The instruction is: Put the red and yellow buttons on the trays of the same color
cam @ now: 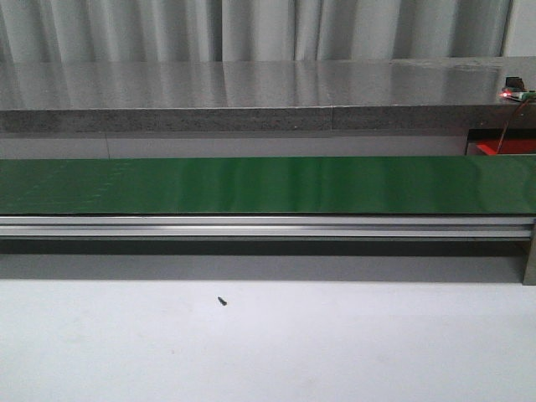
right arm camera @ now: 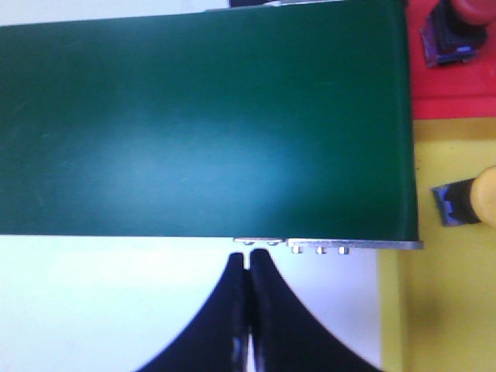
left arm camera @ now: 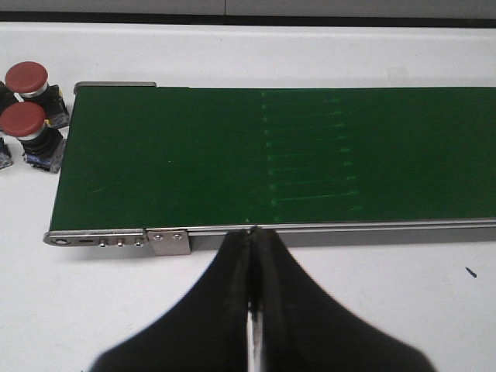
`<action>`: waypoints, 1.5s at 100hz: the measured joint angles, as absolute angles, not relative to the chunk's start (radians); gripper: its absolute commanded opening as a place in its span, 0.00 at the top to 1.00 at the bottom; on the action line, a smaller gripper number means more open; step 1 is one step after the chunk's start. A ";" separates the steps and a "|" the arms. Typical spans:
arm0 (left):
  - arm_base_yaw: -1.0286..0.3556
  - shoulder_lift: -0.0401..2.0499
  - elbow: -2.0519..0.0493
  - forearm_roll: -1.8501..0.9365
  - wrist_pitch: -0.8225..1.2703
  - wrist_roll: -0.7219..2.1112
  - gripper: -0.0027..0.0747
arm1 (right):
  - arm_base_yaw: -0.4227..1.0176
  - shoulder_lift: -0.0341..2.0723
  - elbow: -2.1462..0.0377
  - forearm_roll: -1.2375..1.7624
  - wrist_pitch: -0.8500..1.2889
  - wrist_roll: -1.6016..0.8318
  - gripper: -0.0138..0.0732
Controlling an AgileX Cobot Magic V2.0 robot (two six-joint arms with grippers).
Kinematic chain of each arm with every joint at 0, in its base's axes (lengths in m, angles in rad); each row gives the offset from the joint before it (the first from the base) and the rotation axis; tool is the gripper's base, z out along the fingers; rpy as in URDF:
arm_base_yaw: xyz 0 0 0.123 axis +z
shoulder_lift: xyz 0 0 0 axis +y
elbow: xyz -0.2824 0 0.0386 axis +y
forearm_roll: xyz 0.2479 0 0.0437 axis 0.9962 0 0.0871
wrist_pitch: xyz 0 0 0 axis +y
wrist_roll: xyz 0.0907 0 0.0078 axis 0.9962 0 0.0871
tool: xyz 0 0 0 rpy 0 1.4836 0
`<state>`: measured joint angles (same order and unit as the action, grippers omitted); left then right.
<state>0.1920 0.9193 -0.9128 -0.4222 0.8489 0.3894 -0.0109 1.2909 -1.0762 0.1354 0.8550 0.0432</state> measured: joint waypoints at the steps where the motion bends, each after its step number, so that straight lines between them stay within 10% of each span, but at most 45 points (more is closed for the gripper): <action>1: 0.192 0.919 -0.913 -0.422 0.849 0.389 0.99 | -0.005 1.284 -1.074 0.135 0.855 0.041 0.96; 120: 0.198 1.138 -1.092 -0.094 0.769 -0.005 0.98 | 0.037 0.761 -0.738 0.125 0.766 0.023 0.96; 132: 0.235 1.233 -1.170 -0.096 0.798 -0.010 0.86 | 0.037 0.761 -0.738 0.125 0.767 0.023 0.96; 150: 0.309 1.365 -1.282 -0.097 0.845 -0.011 0.41 | 0.037 0.761 -0.738 0.125 0.768 0.023 0.96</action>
